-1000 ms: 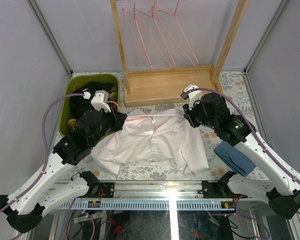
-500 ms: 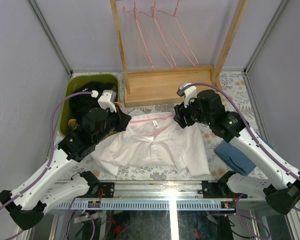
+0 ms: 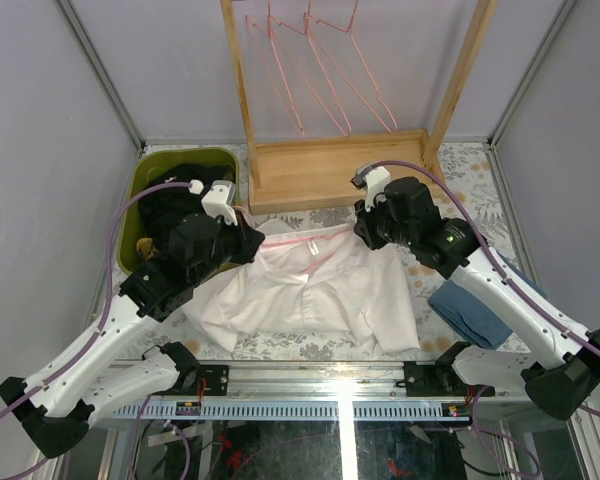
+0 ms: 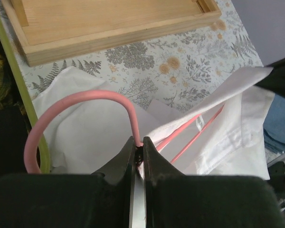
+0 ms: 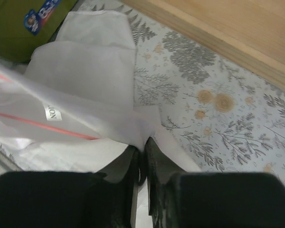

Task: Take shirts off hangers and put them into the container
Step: Remove the shirt from the hanger.

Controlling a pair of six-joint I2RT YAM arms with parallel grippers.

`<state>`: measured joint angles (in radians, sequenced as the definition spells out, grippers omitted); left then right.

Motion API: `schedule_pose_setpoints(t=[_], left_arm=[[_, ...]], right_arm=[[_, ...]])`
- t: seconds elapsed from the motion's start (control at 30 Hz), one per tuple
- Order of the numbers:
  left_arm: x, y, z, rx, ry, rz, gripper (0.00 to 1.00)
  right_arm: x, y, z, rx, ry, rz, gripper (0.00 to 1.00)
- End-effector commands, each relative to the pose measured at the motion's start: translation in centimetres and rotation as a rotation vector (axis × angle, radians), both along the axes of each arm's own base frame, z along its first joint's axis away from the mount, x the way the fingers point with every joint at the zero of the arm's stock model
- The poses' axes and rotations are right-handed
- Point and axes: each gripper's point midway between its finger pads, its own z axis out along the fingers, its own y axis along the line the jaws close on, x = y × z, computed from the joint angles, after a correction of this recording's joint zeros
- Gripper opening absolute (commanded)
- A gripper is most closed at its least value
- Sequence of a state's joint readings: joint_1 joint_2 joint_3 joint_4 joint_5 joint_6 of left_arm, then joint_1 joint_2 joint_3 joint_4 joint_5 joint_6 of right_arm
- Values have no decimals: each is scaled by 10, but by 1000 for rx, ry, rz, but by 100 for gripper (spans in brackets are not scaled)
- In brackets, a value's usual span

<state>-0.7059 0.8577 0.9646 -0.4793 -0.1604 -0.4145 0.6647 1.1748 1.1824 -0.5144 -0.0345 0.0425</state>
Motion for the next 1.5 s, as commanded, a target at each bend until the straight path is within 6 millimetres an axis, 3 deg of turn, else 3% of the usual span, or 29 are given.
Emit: schedule_pose_setpoints(t=[0.0,0.1,0.27,0.5,0.7,0.83,0.97,1.1,1.33,1.47], left_arm=[[-4,-7,10,27,-39,-88,0],[-10,-13,16,21,-56,-145,0],[-8,2,29,-9,-108,-68,0],[-17,3,47,-83,-189,-89,0],[-22,-4,52,-108,-188,-131,0],[-16,3,45,-84,-167,-77,0],[-13,5,38,-57,-148,-61,0],[-11,1,33,-49,-129,-68,0],[-11,-1,32,-52,-126,-80,0],[-12,0,34,-57,-133,-79,0]], right_arm=[[27,-26,41,36,-98,-255,8],[38,-50,23,-110,-62,-365,7],[32,-50,-3,-214,-8,-263,9],[35,-66,-1,-209,-46,-331,15],[34,-51,-6,-158,34,-246,16],[33,-46,9,-94,-24,-222,22],[32,-54,35,-25,-151,-251,41],[27,-62,52,42,-254,-264,50],[20,-65,72,95,-313,-267,62],[17,-61,72,110,-305,-237,69]])
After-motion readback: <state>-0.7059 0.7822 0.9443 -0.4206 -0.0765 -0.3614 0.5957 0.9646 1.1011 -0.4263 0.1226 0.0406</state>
